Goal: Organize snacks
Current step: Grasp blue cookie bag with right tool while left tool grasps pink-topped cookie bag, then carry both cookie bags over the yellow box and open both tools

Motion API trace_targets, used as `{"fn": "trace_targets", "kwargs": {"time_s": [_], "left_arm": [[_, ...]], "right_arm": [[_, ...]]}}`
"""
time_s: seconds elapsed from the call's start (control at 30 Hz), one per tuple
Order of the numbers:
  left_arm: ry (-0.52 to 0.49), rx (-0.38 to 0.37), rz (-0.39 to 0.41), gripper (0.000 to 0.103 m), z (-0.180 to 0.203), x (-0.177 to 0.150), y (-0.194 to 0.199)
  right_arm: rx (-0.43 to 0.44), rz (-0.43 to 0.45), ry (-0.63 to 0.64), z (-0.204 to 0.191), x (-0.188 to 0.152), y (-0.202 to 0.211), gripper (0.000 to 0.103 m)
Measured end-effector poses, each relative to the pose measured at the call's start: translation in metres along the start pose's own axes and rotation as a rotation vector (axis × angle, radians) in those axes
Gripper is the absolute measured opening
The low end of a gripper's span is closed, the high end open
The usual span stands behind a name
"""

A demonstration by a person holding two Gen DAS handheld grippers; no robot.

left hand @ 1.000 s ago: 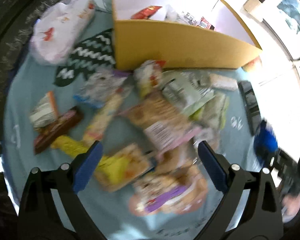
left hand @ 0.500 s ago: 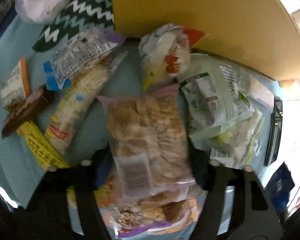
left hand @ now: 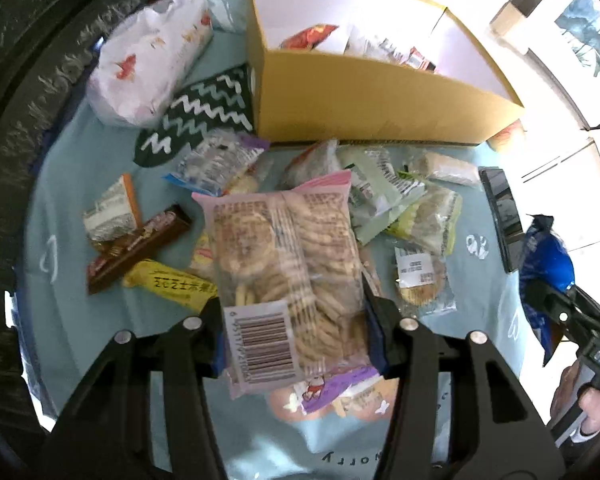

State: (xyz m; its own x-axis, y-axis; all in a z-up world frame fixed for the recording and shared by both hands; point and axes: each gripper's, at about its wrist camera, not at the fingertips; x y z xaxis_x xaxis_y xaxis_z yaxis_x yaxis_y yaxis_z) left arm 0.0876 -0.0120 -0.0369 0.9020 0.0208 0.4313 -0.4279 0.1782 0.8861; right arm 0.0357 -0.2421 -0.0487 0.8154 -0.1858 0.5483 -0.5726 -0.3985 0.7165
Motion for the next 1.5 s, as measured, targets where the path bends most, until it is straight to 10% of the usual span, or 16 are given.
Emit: {"fn": "trace_targets", "kwargs": {"time_s": [0.57,1.1,1.17,1.23,1.5], "left_arm": [[-0.108,-0.073,0.255,0.053,0.037,0.088,0.066],[-0.091,-0.026,0.17,0.053,0.045,0.181,-0.038],[-0.093,-0.007,0.152,0.058,0.046,0.182,-0.053],[-0.085,0.04,0.145,0.093,0.046,0.183,-0.06],[-0.104,0.132,0.162,0.097,0.035,0.159,-0.028]], "right_arm": [[0.006,0.241,0.082,-0.034,0.093,0.036,0.054],[-0.044,0.216,-0.001,-0.01,0.183,-0.074,0.054],[-0.081,0.199,-0.005,-0.006,0.181,-0.09,0.057],[-0.136,0.183,-0.015,-0.004,0.179,-0.098,0.069],[-0.112,0.272,-0.019,-0.001,0.142,-0.039,0.073]]}}
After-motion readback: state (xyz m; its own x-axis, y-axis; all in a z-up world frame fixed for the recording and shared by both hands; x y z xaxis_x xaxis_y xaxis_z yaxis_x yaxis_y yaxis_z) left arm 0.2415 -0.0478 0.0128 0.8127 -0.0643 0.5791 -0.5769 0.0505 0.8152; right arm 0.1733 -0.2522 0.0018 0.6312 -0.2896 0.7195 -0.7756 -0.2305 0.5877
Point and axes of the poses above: each gripper's, at about its wrist camera, not at the fingertips, and y roughly against the way its jaws point, z to its right, x to its top, and after that the axes turned 9 degrees about z, right-handed
